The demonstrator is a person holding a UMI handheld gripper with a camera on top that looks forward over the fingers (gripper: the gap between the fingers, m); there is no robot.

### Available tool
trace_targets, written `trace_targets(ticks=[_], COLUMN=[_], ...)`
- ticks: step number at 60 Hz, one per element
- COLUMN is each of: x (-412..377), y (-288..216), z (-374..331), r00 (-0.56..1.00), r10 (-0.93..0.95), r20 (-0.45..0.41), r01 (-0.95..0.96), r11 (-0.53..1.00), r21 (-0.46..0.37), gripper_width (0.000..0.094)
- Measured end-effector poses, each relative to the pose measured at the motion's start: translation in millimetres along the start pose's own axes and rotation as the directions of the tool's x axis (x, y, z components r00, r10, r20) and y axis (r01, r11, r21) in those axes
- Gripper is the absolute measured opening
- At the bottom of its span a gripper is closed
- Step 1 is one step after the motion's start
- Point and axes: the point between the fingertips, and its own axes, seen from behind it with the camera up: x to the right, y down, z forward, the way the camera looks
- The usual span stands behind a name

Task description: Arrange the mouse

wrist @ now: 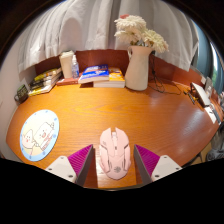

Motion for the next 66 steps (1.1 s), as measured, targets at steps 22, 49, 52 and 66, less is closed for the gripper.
trace_targets(ticks=[22, 49, 52, 66], x=[-7.1, -31.6, -55.7, -193.0], y=[-5.8, -211.7, -230.5, -222.8], z=[19.1, -94.4, -109.7, -106.2], r00=[0.999, 0.991, 0.992, 0.996], r10=[-0.002, 0.120, 0.120, 0.023], r20=[0.032, -0.059, -0.039, 0.085], r01=[0.003, -0.103, -0.105, -0.043], r11=[0.999, 0.967, 0.957, 0.969], r21=[-0.037, 0.234, 0.270, 0.243], gripper_width=[0.0387, 0.0388, 0.0388, 0.0388])
